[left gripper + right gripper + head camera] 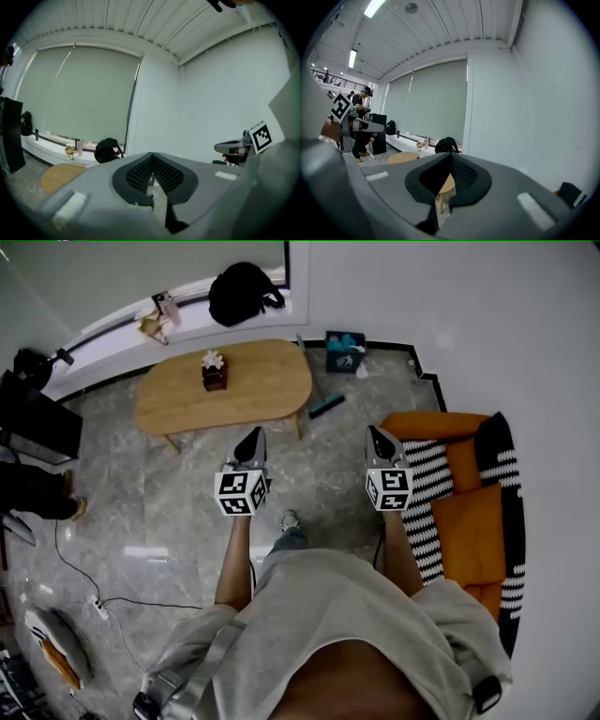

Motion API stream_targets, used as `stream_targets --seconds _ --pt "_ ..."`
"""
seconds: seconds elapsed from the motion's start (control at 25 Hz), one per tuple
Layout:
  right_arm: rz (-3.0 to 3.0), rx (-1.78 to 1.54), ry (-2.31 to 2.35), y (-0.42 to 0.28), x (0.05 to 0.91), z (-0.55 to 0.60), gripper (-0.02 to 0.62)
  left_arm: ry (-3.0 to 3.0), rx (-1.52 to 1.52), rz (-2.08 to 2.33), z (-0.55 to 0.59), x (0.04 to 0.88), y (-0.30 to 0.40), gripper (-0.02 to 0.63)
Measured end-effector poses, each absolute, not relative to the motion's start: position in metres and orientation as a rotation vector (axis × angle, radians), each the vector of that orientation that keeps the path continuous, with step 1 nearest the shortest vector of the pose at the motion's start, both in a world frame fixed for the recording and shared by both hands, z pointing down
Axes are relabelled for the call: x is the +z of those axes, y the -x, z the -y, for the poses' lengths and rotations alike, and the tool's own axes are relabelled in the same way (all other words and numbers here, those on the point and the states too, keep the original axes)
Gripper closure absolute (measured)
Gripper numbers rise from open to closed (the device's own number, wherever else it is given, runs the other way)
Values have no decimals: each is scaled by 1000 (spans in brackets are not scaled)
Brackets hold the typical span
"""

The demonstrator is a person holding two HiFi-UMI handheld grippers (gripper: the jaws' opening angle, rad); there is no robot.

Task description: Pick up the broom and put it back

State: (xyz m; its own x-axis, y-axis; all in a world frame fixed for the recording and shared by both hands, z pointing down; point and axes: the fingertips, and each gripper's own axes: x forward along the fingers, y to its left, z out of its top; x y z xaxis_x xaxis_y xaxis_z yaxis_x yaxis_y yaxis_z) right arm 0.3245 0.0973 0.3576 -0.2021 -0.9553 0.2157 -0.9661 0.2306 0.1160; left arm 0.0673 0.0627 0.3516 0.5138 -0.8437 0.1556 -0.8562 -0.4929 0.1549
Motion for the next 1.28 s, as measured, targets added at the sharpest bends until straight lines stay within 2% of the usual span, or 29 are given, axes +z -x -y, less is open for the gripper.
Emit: stream_targets --seconds 0.48,1.28 --pt "2241 37 -1813 -264 352 5 594 -2559 71 1417 45 352 -11 606" --pt "2258 161 -1748 -298 398 113 592 -2510 175 1403 147 389 -53 606"
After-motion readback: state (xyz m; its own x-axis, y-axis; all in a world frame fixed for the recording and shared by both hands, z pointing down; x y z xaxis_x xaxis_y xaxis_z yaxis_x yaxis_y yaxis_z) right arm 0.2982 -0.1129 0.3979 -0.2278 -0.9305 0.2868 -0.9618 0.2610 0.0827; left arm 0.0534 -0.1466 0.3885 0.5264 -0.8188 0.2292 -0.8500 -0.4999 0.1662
